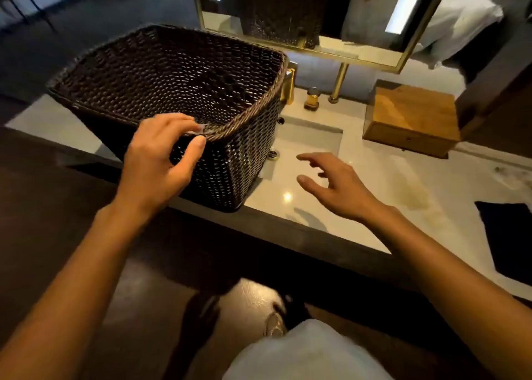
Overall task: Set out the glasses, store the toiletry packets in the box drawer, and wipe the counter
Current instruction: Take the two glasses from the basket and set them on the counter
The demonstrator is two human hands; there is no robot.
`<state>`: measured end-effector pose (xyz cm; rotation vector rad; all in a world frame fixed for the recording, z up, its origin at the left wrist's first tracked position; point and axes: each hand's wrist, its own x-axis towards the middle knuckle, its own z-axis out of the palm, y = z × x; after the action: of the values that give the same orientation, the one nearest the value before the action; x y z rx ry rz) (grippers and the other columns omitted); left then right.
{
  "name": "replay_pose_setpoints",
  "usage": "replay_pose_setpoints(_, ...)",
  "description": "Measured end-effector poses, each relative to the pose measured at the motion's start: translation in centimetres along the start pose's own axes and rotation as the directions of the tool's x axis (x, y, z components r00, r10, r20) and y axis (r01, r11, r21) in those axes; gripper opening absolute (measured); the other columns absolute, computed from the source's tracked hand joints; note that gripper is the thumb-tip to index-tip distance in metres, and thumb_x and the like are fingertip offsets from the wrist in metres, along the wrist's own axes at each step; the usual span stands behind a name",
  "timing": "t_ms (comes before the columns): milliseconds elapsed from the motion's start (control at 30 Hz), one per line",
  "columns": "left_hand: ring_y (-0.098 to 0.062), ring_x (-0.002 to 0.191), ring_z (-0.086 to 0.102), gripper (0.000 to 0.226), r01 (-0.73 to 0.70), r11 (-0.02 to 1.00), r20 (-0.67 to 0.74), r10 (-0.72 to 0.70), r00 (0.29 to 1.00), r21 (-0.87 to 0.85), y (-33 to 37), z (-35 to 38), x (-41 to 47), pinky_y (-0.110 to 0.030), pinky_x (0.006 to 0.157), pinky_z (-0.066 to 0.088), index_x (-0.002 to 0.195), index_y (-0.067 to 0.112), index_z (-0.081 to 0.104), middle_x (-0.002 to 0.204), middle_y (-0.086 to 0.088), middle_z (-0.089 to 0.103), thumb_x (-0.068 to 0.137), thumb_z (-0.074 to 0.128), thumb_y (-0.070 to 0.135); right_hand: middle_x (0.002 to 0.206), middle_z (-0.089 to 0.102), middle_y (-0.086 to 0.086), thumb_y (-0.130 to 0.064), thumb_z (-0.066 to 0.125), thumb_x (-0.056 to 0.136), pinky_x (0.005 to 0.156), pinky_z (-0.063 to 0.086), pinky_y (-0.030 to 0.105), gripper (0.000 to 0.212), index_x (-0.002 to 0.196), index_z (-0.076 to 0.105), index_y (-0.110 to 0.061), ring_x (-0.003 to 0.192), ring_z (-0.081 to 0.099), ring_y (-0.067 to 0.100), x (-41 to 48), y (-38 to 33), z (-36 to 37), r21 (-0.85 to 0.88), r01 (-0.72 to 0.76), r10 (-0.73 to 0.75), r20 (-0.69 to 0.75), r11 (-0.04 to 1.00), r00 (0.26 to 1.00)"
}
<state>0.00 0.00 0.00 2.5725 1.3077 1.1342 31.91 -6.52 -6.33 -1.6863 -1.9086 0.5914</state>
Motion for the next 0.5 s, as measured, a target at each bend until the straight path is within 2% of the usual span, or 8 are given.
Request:
replay_pose_setpoints(67, -0.024, 0.117, 0.062, 0.034, 0.056, 0.996, 0.081, -0.061, 0.995, 0.064, -1.1, 0.0, 0.9, -0.043, 0.104, 0.045, 0.118, 0.010, 0.069, 0.122, -0.007, 0.069, 0.100, 0.054, 0.035, 0.146, 0.049, -0.002, -0.046, 0.052, 0.099, 0.105, 0.045, 0.032, 0.049, 0.144, 0.044, -0.028, 0.129, 0.047, 0.011, 3.4, -2.3, -0.5, -0.039, 0.140, -0.144, -0.140, 0.989, 0.980)
replay_pose_setpoints(133, -0.025, 0.117, 0.063, 0.046, 0.130, 0.977, 0.225, -0.168, 0.960, 0.171, -2.1, 0.5, 1.9, -0.050, 0.107, 0.040, 0.118, 0.016, 0.069, 0.122, -0.003, 0.070, 0.100, 0.041, 0.048, 0.148, 0.046, 0.002, -0.045, 0.052, 0.100, 0.110, 0.040, 0.032, 0.053, 0.147, 0.042, -0.022, 0.134, 0.043, 0.012, 7.3, -4.5, -1.5, -0.055, 0.231, -0.237, -0.196, 0.971, 0.951)
replay_pose_setpoints(233, -0.020, 0.123, 0.056, 0.052, 0.184, 0.941, 0.277, -0.264, 0.924, 0.285, -3.5, 1.5, 2.2, -0.051, 0.118, 0.020, 0.117, 0.032, 0.068, 0.123, 0.008, 0.068, 0.098, 0.027, 0.058, 0.156, 0.038, 0.007, -0.055, 0.046, 0.099, 0.119, 0.026, 0.035, 0.064, 0.151, 0.039, -0.018, 0.145, 0.033, 0.020, 12.0, -6.0, -1.9, -0.159, 0.240, -0.257, -0.098, 0.958, 0.961)
replay_pose_setpoints(367, -0.017, 0.127, 0.053, 0.072, 0.260, 0.905, 0.323, -0.371, 0.871, 0.337, -5.5, 1.7, 3.7, -0.051, 0.121, 0.016, 0.113, 0.034, 0.071, 0.128, 0.014, 0.067, 0.096, 0.010, 0.068, 0.161, 0.032, 0.010, -0.066, 0.039, 0.097, 0.121, 0.022, 0.041, 0.072, 0.149, 0.043, -0.016, 0.149, 0.028, 0.026, 16.2, -6.2, -2.4, -0.338, 0.238, -0.221, 0.086, 0.911, 0.971)
replay_pose_setpoints(433, -0.018, 0.131, 0.051, 0.077, 0.286, 0.886, 0.330, -0.410, 0.850, 0.364, -6.4, 1.7, 4.4, -0.051, 0.121, 0.014, 0.116, 0.034, 0.073, 0.133, 0.014, 0.065, 0.096, 0.007, 0.069, 0.154, 0.044, 0.009, -0.066, 0.036, 0.097, 0.118, 0.027, 0.043, 0.069, 0.142, 0.053, -0.016, 0.143, 0.037, 0.027, 17.1, -5.8, -2.1, -0.388, 0.282, -0.247, 0.139, 0.877, 0.959)
replay_pose_setpoints(500, -0.018, 0.134, 0.048, 0.077, 0.308, 0.873, 0.321, -0.436, 0.841, 0.378, -6.6, 1.8, 4.4, -0.050, 0.122, 0.014, 0.119, 0.036, 0.072, 0.138, 0.012, 0.062, 0.094, 0.007, 0.069, 0.140, 0.058, 0.005, -0.064, 0.031, 0.098, 0.113, 0.031, 0.045, 0.065, 0.131, 0.063, -0.017, 0.133, 0.045, 0.025, 17.2, -5.0, -1.4, -0.401, 0.319, -0.293, 0.126, 0.858, 0.948)
